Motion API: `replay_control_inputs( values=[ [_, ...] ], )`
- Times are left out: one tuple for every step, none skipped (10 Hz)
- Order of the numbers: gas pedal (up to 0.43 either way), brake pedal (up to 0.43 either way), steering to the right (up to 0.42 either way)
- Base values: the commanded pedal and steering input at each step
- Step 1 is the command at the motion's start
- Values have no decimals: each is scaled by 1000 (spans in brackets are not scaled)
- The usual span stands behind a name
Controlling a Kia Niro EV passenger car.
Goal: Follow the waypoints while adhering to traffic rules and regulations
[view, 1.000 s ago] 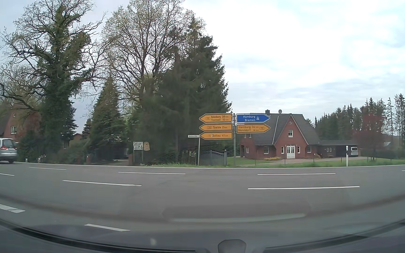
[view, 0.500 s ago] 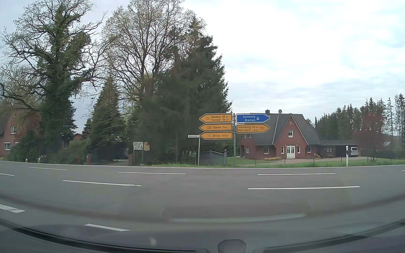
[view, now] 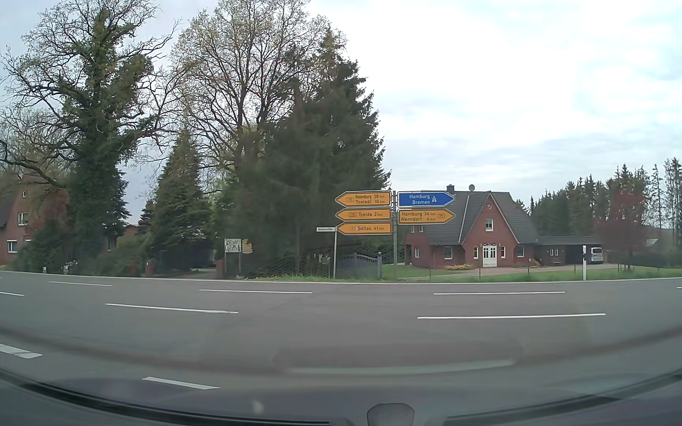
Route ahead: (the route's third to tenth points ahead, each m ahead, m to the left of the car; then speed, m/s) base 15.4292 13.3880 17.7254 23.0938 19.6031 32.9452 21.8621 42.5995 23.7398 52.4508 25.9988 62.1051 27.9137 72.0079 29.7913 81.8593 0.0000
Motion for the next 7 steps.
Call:
replay_control_inputs(
  values=[
    [0, 165, -16],
    [0, 165, -16],
    [0, 165, -16],
    [0, 165, -16],
    [0, 165, -16],
    [0, 165, -16],
    [0, 165, -16]
  ],
)
